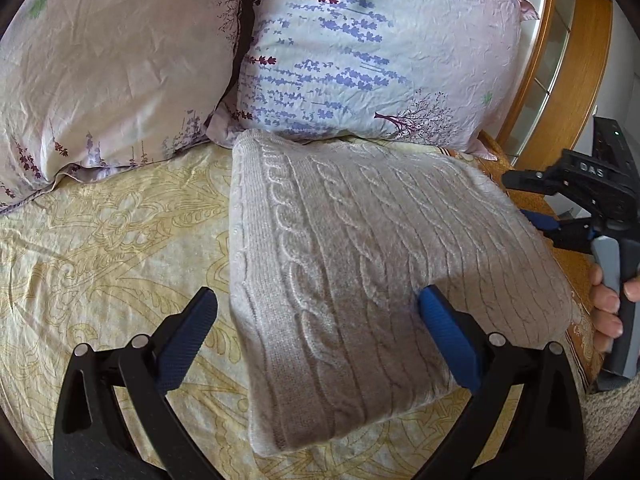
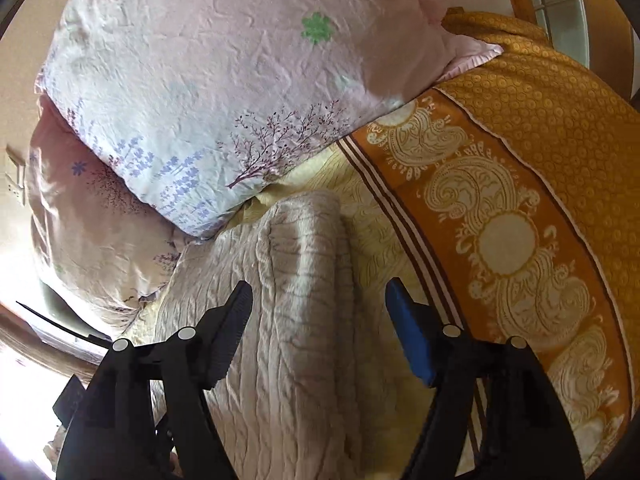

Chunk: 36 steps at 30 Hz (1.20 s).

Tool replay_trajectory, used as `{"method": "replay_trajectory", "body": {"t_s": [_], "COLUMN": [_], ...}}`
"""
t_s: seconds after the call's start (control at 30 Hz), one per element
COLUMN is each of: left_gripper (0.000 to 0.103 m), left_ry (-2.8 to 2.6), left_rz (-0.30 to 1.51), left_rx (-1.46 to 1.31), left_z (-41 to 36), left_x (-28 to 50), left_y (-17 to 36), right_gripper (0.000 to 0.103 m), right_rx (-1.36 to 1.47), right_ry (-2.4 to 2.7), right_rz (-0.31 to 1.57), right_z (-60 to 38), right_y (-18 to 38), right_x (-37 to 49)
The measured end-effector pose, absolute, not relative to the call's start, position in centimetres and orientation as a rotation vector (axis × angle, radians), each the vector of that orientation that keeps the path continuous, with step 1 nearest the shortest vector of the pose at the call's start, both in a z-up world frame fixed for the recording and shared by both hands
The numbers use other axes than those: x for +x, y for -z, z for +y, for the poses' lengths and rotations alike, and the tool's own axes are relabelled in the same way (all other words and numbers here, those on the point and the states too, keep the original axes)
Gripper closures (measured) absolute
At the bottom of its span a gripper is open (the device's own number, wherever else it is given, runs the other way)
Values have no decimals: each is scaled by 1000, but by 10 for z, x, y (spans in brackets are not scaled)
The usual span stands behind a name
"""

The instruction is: Fold small clothes

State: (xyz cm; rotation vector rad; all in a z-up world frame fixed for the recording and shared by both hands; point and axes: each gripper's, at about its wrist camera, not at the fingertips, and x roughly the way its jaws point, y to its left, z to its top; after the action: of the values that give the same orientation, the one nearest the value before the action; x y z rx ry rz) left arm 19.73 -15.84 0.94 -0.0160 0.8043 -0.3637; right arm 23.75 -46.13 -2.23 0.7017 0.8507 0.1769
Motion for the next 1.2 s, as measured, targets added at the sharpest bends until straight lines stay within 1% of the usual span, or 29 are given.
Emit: {"method": "replay_trajectory", "body": {"t_s": [0.13,0.3,0.67,0.77,0.8,0.87,0.9,0.93,0.97,1.0,1.1,1.13,1.2], "left_gripper": [2,2,2,2,2,2,2,2,2,2,2,2,3], "left_ry": [345,346,365,371,373,381,392,411,431,444,487,494,500], "left_rz": [800,816,840,843,847,850,849,844,835,821,779,793,876], "left_rx": [20,23,5,-1,-5,-16,-23,-40,-71,-120,-330,-401,-482], "left_z": [-163,-162,-161,-160,-160,-159,-158,-155,-151,-144,-110,-99,-88], "left_x": [196,198,200,201,201,202,202,203,203,203,209,215,234], "left_y": [-10,-10,-7,-5,-5,-4,-5,-6,-9,-13,-24,-24,-18], "right_gripper": [33,33,32,34,37,38,43,45,56,63,66,66,66], "right_rx": [798,840,905,889,875,876,882,890,897,912,941,947,951], "right_ry": [-223,-236,-330,-360,-362,-375,-383,-389,-400,-417,-437,-442,-450], "right_rz": [912,950,948,955,960,963,967,968,966,972,947,945,945], "right_z": [-470,-467,-458,-447,-442,-437,-434,-431,-431,-430,-429,-429,-431], "right_y": [38,49,56,55,55,55,56,58,59,62,66,67,68], "right_x": [225,226,237,244,247,251,254,256,258,260,259,259,259]}}
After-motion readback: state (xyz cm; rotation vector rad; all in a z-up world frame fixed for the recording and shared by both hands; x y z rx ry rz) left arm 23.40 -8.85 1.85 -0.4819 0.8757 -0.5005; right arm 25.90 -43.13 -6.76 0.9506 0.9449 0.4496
